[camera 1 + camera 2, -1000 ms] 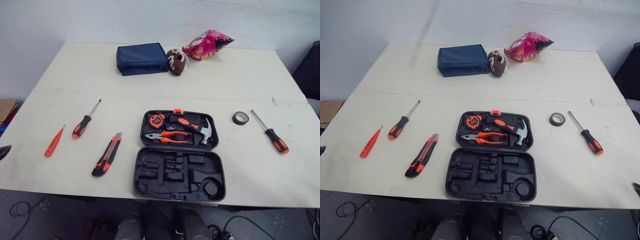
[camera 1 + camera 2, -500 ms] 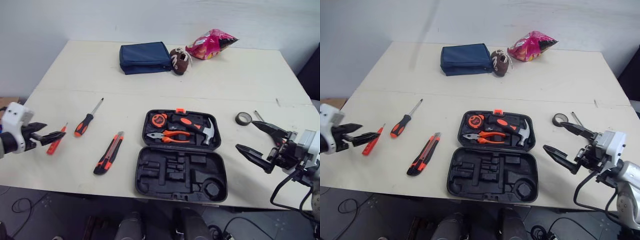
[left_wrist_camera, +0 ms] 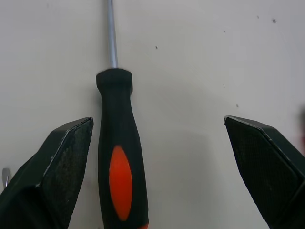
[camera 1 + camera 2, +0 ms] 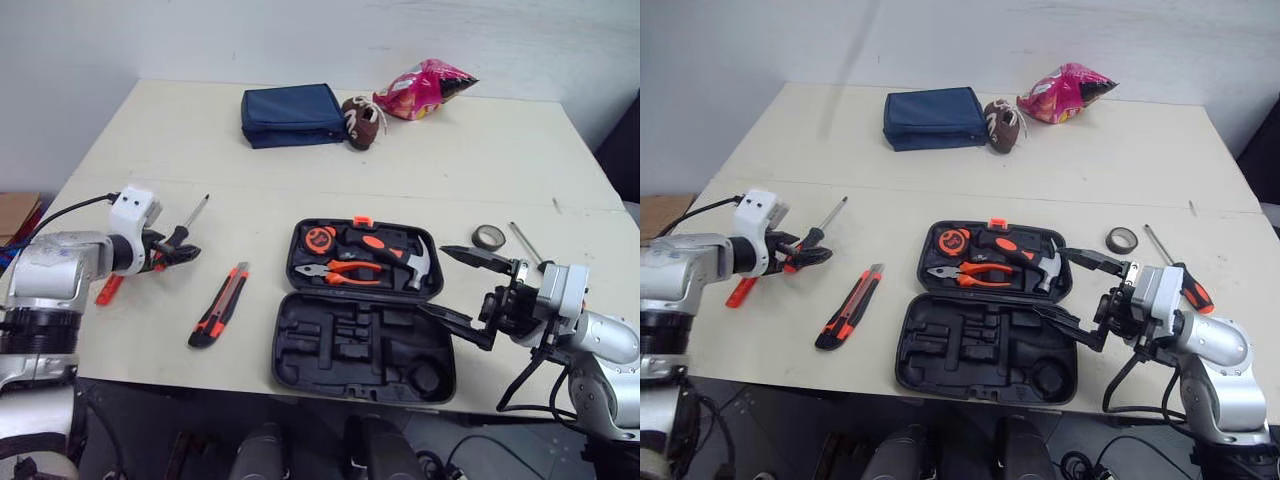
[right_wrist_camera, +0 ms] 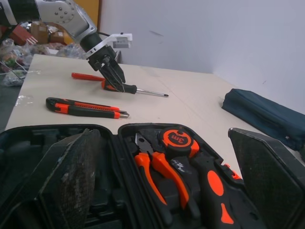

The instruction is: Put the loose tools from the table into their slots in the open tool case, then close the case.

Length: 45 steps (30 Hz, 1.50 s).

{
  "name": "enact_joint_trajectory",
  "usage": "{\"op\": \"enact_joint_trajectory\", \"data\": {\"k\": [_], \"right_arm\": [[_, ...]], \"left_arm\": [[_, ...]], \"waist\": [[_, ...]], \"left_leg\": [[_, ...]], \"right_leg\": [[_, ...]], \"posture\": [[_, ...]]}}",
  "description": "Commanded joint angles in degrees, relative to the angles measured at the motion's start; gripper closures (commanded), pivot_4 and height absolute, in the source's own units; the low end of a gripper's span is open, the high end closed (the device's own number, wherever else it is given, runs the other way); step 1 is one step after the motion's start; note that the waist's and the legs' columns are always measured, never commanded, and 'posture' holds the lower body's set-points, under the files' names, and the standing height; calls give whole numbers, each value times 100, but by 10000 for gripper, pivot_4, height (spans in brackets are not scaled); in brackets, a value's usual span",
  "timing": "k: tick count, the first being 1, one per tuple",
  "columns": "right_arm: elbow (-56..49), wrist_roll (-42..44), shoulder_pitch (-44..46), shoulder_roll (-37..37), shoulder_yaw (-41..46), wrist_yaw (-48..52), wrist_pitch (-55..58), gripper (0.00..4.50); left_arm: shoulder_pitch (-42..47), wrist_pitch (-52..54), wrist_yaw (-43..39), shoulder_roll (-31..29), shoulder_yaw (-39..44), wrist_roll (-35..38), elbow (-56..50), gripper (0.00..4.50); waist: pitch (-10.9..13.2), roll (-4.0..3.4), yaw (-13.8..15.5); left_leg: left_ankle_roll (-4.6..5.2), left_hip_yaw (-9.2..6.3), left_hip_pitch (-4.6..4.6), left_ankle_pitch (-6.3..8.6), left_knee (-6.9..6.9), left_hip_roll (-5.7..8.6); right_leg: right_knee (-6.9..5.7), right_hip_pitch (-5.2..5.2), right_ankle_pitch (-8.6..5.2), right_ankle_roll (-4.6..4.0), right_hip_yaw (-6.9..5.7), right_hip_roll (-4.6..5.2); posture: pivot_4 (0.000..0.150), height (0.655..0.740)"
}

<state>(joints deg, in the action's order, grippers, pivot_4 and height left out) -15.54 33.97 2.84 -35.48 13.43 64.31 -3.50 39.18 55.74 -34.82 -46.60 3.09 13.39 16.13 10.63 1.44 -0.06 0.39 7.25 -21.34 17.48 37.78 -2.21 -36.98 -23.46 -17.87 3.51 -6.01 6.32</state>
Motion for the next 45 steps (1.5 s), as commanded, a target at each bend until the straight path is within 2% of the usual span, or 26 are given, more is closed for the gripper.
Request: {"op": "enact_joint_trajectory", "data": {"k": [1,3,6,9,12,18,25,27,31,35,40,45], "right_arm": [[-167,-3,-6,-39,64,-48,-88,0],[-178,-18,-25,-50,74,-59,-91,0],[-198,-53,-57,-57,84,-84,-85,0],[-252,-76,-67,-85,73,-141,-19,0],[-255,-110,-51,-123,49,-194,32,0],[-275,-139,-84,-178,32,-232,101,0],[-227,-123,-72,-318,52,-148,117,0],[-204,-166,-92,-415,21,-38,132,0],[-191,-166,-68,-515,-39,5,194,0],[-195,-166,-41,-534,-47,-33,259,0],[-179,-229,-27,-603,-117,14,308,0],[-157,-297,-296,-656,-42,37,276,0]], "left_arm": [[57,149,166,71,-14,-124,90,276],[47,163,211,107,-19,-160,157,276],[38,224,315,150,25,-166,284,8913],[-109,339,275,40,-72,-213,300,22821],[-173,194,425,109,188,-180,307,36761],[-253,-872,264,204,692,29,-164,37151],[-1076,-3347,-2011,-348,399,414,-2077,37151],[-1113,-3587,-2557,-492,12,392,-2499,37151],[-791,-3443,-3127,-506,-745,324,-2992,37151],[-163,-1667,-3023,-416,-1578,317,-3454,37151],[179,-1602,-3102,-264,-2532,-286,-3669,37151],[718,-983,-2806,395,-3243,-670,-3641,37151]], "waist": [[0,1,-12],[0,1,-13],[-1,1,-11],[-1,1,-8],[-1,1,-13],[-1,2,-5],[0,3,-2],[-1,3,-2],[-1,1,9],[0,2,12],[0,1,-5],[2,4,59]], "left_leg": [[0,0,1,0,0,-1],[-1,1,-1,0,0,-6],[-1,0,-1,0,6,-7],[-1,0,1,0,9,-6],[-2,2,2,1,9,-6],[-3,2,3,1,12,-8],[-4,-1,-8,4,13,-9],[-4,0,-7,5,14,-9],[-2,1,0,5,14,-5],[0,0,-7,5,19,-6],[0,3,-4,6,20,-12],[1,-10,-15,6,35,-18]], "right_leg": [[-5,0,0,0,0,-1],[-5,-1,0,0,1,-6],[-4,0,0,0,0,-6],[0,1,0,0,2,-4],[-2,1,0,0,5,-4],[1,0,0,-1,4,-2],[9,-1,0,-1,0,0],[17,0,-1,-1,0,0],[15,5,-1,-1,2,0],[15,3,-1,-1,2,-10],[14,2,-1,1,9,-48],[18,3,-1,1,10,-63]], "posture": [[1500,7400],[1500,7400],[1500,7400],[1500,7400],[1500,7400],[1500,7400],[1500,7400],[1500,7400],[1500,7400],[1500,7400],[1500,7400],[1500,7400]]}}
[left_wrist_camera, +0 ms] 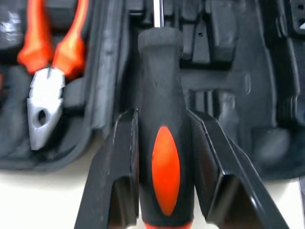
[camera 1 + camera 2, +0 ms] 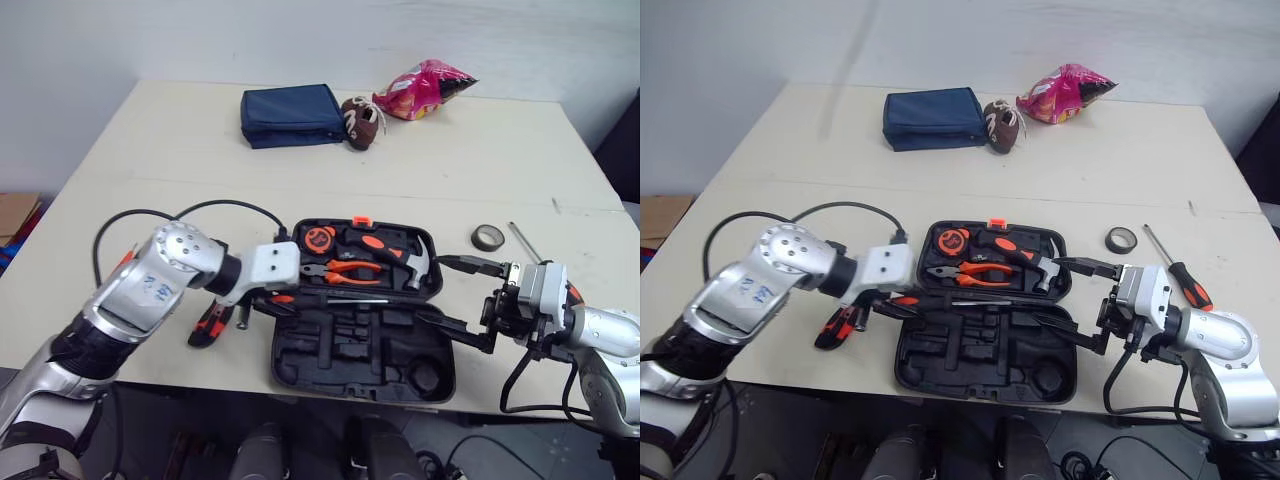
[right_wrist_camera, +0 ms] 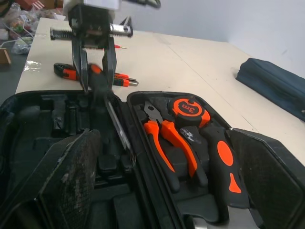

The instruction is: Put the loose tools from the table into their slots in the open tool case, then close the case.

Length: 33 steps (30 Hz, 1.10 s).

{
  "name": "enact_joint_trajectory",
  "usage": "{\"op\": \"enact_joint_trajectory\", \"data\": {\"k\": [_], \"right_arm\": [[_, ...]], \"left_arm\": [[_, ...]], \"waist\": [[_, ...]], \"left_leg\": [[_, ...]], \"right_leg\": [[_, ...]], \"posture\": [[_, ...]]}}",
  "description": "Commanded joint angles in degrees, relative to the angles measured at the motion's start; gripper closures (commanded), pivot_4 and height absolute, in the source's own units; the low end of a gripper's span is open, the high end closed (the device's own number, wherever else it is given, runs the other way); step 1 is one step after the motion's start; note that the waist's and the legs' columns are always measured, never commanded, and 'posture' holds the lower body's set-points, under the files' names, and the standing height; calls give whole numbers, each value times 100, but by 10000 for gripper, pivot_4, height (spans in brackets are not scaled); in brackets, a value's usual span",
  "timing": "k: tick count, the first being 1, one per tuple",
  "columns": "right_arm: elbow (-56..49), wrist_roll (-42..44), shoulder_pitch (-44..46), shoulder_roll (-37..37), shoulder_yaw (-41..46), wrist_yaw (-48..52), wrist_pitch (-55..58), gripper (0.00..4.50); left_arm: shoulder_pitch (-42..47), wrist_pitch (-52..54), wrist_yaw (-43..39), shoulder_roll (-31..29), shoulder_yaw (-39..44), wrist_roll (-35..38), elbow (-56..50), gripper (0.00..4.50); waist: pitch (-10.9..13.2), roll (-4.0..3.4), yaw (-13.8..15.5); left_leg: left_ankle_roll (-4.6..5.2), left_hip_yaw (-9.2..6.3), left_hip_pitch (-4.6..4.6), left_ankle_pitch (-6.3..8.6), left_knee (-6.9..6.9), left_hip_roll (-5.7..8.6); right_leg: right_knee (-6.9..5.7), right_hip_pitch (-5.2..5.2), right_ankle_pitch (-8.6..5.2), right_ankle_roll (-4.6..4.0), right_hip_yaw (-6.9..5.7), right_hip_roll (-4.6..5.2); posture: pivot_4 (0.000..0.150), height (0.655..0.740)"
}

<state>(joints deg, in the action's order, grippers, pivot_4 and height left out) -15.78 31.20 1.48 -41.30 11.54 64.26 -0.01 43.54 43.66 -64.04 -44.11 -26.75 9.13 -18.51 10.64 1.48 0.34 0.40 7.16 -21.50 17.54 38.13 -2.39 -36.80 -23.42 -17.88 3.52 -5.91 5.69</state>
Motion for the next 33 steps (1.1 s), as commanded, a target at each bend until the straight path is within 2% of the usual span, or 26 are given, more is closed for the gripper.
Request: {"op": "enact_joint_trajectory", "data": {"k": [1,7,12,21,23,26,31,33], "right_arm": [[-135,-40,-263,-89,190,72,-120,0],[-152,-43,-669,-94,384,124,-335,0],[-92,-44,-829,-32,433,192,-534,0],[-85,-2,-919,-44,414,188,-623,0],[-142,21,-944,-57,414,173,-570,0],[-271,76,-993,-97,420,133,-439,0],[-640,598,-877,-62,601,-412,261,0],[-711,612,-881,-132,620,-416,381,0]], "left_arm": [[328,210,81,161,-366,-320,-159,37151],[441,26,22,86,-913,-942,21,37151],[500,138,197,386,-905,-1113,135,37151],[436,250,228,492,-835,-1214,82,37151],[371,250,288,668,-658,-1039,-31,26641],[259,246,251,824,-325,-697,-334,14821],[-28,-116,129,660,171,-307,-507,14821],[-340,-613,217,777,523,-101,-309,14821]], "waist": [[0,0,36],[0,-1,37],[0,-1,38],[0,-1,50],[0,-1,68],[0,-1,95],[-1,-3,59],[-2,-4,63]], "left_leg": [[2,1,-1,1,0,1],[-2,6,4,1,0,-7],[-3,3,10,0,3,-10],[-3,1,6,0,6,-10],[-3,1,6,0,6,-10],[-3,0,5,1,7,-10],[-7,0,7,-1,7,-20],[-10,-4,9,-3,7,-21]], "right_leg": [[2,0,0,0,1,0],[-3,-2,-1,0,4,-6],[-8,3,-3,-3,7,-6],[-8,2,-3,-3,6,-4],[-7,2,-3,-4,6,-4],[-6,3,-3,-3,5,-1],[-8,3,-4,-5,6,13],[-11,3,-6,-9,5,11]], "posture": [[1500,7400],[1500,7400],[1500,7400],[1500,7400],[1500,7400],[1500,7400],[1500,7400],[1500,7400]]}}
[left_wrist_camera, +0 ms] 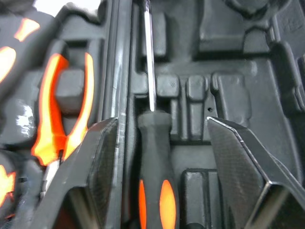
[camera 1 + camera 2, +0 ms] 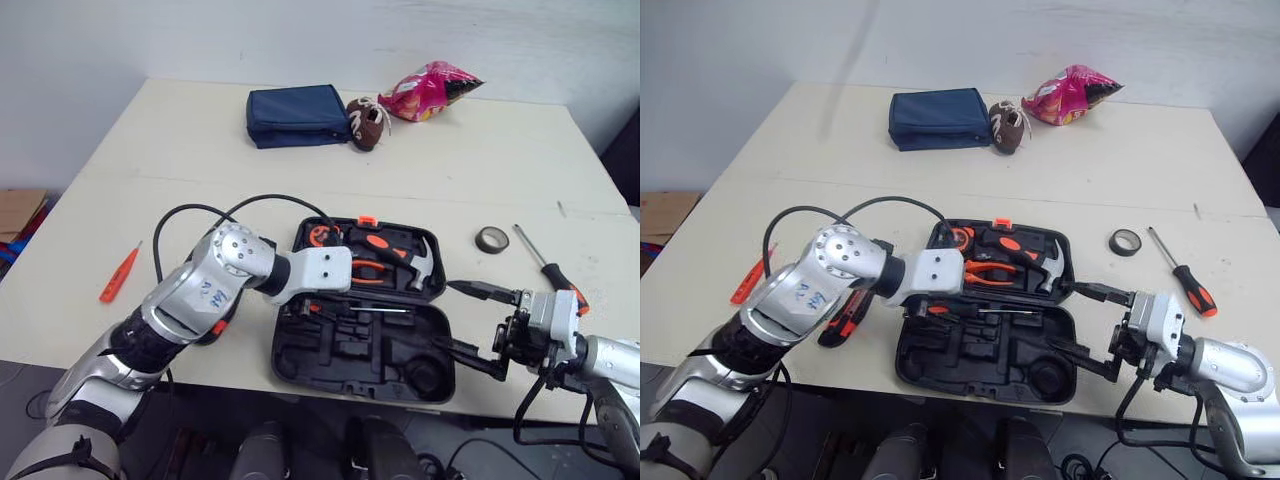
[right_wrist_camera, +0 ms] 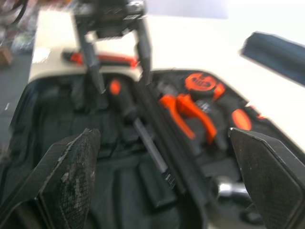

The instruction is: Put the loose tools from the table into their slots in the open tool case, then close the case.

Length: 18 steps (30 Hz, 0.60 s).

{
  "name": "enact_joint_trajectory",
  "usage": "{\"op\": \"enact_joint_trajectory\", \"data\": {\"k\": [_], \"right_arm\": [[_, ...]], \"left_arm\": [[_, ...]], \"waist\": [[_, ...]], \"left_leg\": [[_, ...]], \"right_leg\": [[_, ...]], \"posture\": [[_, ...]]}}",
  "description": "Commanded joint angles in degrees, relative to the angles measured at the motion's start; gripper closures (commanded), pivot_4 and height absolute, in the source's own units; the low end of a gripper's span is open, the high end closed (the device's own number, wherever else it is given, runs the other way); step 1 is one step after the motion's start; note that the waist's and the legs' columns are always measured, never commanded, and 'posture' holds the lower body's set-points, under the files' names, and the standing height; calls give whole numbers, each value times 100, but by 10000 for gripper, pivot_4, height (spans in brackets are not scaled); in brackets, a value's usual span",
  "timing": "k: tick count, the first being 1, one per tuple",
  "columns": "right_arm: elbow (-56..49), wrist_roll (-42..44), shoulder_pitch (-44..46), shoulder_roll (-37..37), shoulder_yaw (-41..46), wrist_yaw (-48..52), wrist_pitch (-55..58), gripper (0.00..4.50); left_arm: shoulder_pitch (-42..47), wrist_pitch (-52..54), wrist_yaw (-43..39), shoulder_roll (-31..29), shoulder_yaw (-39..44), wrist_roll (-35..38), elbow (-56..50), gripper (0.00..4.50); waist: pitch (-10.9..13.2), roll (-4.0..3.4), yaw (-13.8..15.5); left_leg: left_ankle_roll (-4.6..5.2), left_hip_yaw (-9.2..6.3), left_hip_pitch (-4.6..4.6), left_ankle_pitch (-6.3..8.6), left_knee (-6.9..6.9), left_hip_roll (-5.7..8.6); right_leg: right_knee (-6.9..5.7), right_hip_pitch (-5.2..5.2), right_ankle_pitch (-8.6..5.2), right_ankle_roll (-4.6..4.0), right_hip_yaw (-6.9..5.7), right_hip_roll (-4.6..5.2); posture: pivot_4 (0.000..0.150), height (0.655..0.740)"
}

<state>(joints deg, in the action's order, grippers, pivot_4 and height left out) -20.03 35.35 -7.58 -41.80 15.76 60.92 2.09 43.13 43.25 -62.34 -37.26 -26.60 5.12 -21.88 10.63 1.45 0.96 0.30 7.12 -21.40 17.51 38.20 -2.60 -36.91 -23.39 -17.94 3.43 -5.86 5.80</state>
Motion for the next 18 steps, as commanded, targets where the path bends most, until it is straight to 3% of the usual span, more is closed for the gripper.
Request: {"op": "enact_joint_trajectory", "data": {"k": [1,2,5,10,18], "right_arm": [[-315,197,16,-108,219,-90,231,0],[-338,196,10,-124,235,-95,277,0],[-408,199,-11,-138,270,-126,411,0],[-382,123,-52,-76,287,-218,518,0],[-60,-89,-226,-12,335,-116,303,0]], "left_arm": [[-520,-983,102,230,753,457,212,14821],[-678,-1293,131,333,927,562,348,14821],[-1033,-2675,329,471,1080,309,849,22452],[-1332,-2355,524,850,1171,606,1221,44427],[-1473,-2407,580,1122,775,387,1607,44427]], "waist": [[-1,-2,1],[-1,-2,11],[-1,-2,31],[-1,-2,38],[-1,-2,38]], "left_leg": [[-1,-1,1,0,-1,-1],[-1,-1,3,1,-2,-1],[0,-3,-1,1,0,0],[5,-2,-1,4,0,4],[4,-1,1,5,-2,2]], "right_leg": [[2,1,0,0,0,-1],[2,3,0,-1,0,0],[3,3,0,-1,-4,0],[5,5,0,0,-6,0],[6,5,0,0,-6,-8]], "posture": [[1500,7400],[1500,7400],[1500,7400],[1500,7400],[1500,7400]]}}
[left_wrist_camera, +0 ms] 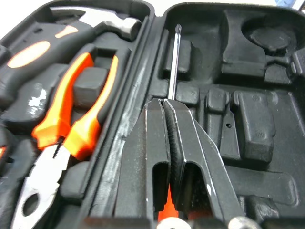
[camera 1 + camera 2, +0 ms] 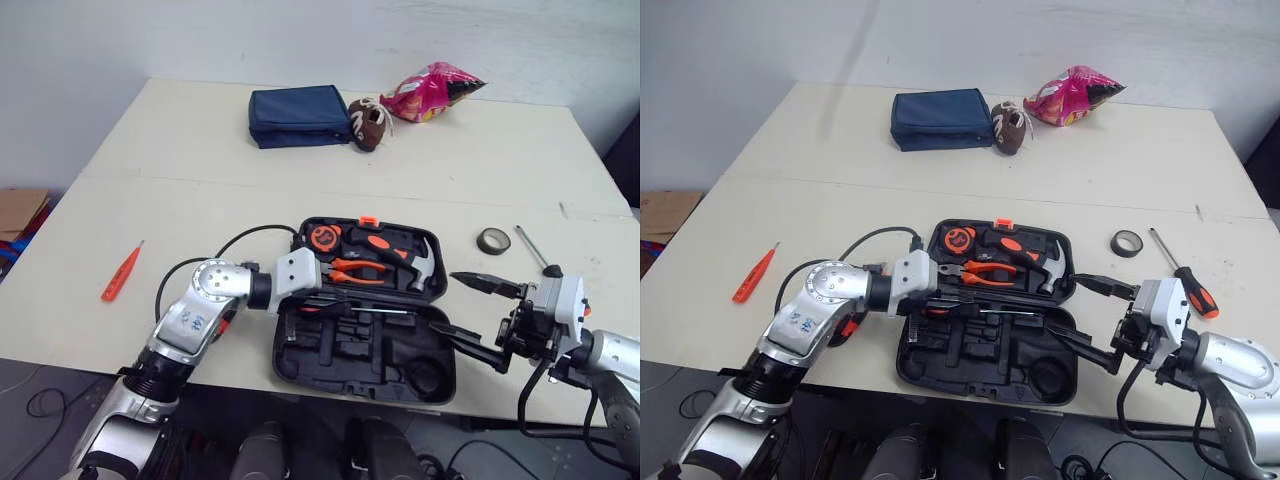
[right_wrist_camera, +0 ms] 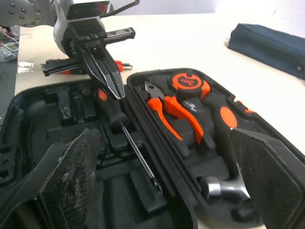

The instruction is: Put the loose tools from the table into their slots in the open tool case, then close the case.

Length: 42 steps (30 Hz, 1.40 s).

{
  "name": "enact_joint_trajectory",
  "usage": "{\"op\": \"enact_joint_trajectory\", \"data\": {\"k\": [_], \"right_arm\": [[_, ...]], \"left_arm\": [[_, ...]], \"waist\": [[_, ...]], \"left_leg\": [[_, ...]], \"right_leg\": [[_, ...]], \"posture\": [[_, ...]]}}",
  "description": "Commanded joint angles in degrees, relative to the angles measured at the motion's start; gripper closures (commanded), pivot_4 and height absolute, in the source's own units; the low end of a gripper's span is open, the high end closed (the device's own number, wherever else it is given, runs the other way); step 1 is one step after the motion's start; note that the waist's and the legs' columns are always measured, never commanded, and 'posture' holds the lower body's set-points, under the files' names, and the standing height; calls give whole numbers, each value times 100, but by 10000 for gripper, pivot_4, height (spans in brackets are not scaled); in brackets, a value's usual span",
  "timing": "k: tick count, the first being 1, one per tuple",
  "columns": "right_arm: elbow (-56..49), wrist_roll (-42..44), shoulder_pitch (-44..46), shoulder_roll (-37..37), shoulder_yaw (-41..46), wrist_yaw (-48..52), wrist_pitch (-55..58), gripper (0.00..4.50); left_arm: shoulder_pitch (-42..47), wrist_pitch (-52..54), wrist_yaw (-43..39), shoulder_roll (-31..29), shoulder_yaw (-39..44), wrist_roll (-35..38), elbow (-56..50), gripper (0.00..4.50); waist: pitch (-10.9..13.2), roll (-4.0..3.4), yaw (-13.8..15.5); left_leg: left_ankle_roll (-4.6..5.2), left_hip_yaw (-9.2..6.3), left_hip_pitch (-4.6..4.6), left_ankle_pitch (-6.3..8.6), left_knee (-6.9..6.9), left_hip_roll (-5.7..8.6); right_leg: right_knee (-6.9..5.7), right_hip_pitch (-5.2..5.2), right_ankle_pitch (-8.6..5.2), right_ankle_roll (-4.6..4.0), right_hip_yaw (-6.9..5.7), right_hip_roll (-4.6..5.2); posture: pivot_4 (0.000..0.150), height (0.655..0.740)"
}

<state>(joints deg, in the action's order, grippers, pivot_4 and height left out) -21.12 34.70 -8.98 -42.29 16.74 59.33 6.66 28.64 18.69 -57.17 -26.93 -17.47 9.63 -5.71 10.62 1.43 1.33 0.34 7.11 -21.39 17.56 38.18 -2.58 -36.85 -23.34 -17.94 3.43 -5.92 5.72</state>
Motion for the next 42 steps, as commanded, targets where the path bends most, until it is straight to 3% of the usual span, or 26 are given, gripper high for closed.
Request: {"op": "enact_joint_trajectory", "data": {"k": [1,13,24,28,33,37,40,42], "right_arm": [[64,-32,-112,52,242,42,-189,0],[396,-154,-377,221,398,96,-617,0],[496,-203,-665,325,504,79,-912,0],[570,-186,-816,300,763,62,-998,0],[800,-160,-1040,265,1288,110,-1097,0],[1401,-148,-1329,192,2001,398,-1492,0],[2157,-209,-1498,67,2575,570,-1830,0],[2512,-244,-1543,24,2758,659,-2036,0]], "left_arm": [[-3,144,132,79,-168,-149,28,44427],[384,670,304,279,-754,-676,504,44427],[933,1596,55,383,-1517,-917,299,44427],[758,577,233,593,-671,-444,269,44427],[450,-475,-415,202,425,406,279,44427],[28,-605,-833,-853,1621,860,739,44427],[-501,-882,-610,-1539,2617,921,1208,37104],[-746,-990,-495,-1747,3008,973,1353,27712]], "waist": [[0,0,2],[-6,-9,11],[-25,-25,23],[-27,-29,16],[-23,-29,-15],[-20,-36,-77],[-17,-40,-123],[-16,-41,-129]], "left_leg": [[0,0,0,0,0,1],[2,-6,31,6,-1,-1],[23,-28,39,19,3,8],[25,-28,35,21,1,5],[20,-27,32,19,0,-3],[17,-24,40,22,-6,-9],[25,-23,43,30,-14,-12],[41,-23,42,41,-14,-11]], "right_leg": [[1,0,0,0,0,-1],[13,43,0,1,-5,3],[49,82,7,13,-22,11],[58,81,8,15,-22,20],[56,73,8,14,-24,18],[52,73,5,7,-24,12],[53,71,2,3,-26,10],[56,70,2,4,-27,16]], "posture": [[1500,7400],[1500,7400],[1500,7400],[1500,7400],[1500,7400],[1500,7400],[1500,7400],[1500,7400]]}}
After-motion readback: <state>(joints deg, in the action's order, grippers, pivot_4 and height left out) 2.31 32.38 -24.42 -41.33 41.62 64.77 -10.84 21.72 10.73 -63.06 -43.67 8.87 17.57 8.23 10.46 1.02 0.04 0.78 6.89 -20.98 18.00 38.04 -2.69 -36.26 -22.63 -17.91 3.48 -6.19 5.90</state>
